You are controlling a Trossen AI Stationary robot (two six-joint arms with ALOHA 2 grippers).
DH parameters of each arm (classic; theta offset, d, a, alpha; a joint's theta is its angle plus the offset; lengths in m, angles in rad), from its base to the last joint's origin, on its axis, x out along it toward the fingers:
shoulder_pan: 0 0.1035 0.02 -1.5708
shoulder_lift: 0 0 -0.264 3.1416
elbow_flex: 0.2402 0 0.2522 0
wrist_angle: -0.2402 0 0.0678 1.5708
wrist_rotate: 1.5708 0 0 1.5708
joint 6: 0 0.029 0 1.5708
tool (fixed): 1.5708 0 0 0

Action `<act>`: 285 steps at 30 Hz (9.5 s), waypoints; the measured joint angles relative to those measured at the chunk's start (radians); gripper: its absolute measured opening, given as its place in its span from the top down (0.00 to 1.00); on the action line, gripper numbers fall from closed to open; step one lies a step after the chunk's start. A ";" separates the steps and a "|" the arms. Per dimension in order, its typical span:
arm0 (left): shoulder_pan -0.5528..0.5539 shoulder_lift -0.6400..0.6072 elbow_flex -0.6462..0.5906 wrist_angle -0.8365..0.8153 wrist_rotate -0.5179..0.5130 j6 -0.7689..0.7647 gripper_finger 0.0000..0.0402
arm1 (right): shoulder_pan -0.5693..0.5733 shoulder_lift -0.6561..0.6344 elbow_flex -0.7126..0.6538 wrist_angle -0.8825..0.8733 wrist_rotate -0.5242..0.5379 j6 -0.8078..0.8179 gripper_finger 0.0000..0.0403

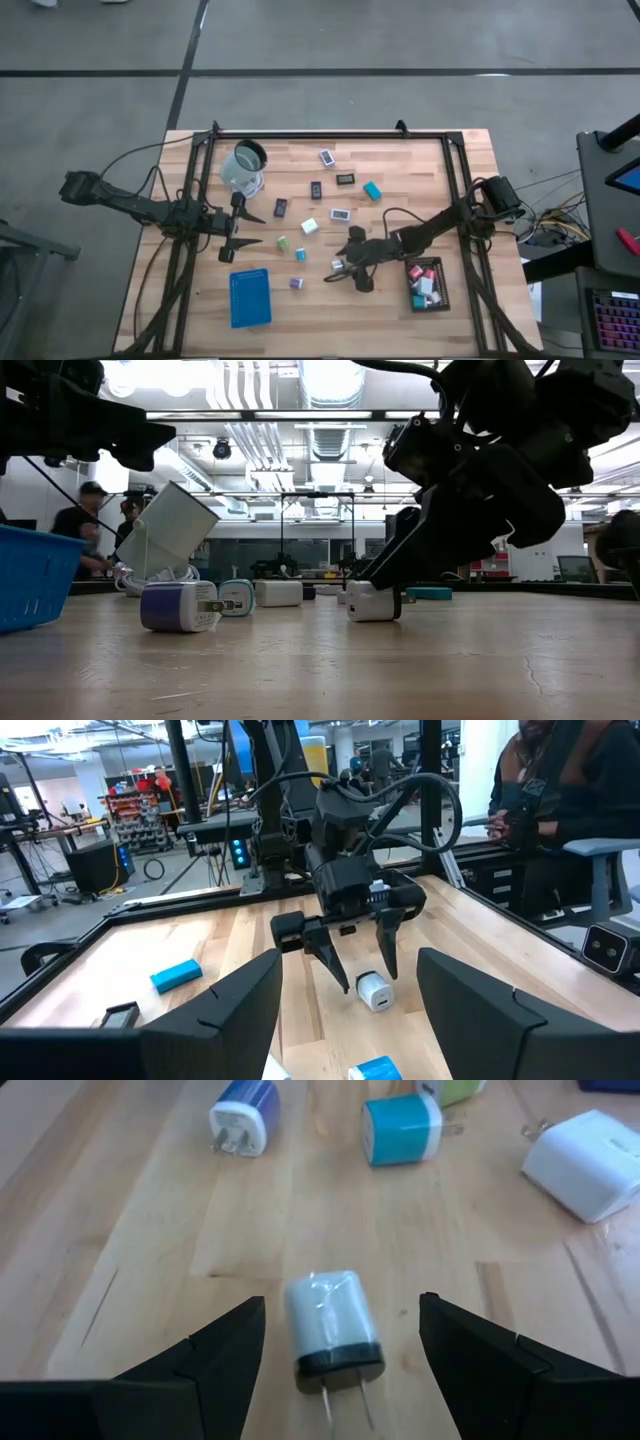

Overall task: Pick & Place Office items
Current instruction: Put the white black charger adapter into the black bin, then put the white charger adapter into the black bin

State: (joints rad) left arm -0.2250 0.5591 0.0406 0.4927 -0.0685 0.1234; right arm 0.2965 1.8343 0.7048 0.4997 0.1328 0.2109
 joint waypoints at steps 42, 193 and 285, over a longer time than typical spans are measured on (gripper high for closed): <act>0.000 0.002 -0.001 -0.008 0.000 0.000 0.41 | -0.013 0.085 0.065 -0.059 -0.009 0.016 0.42; 0.000 0.015 -0.003 -0.023 0.000 0.000 0.41 | 0.556 -0.386 0.076 -1.374 0.177 1.567 0.59; 0.000 0.014 -0.003 -0.023 0.000 0.000 0.41 | 0.379 -0.385 0.273 -1.578 1.125 1.482 0.41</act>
State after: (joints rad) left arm -0.2249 0.5735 0.0380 0.4702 -0.0685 0.1234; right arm 0.6756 1.4490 0.9779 -1.0784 1.2578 1.6925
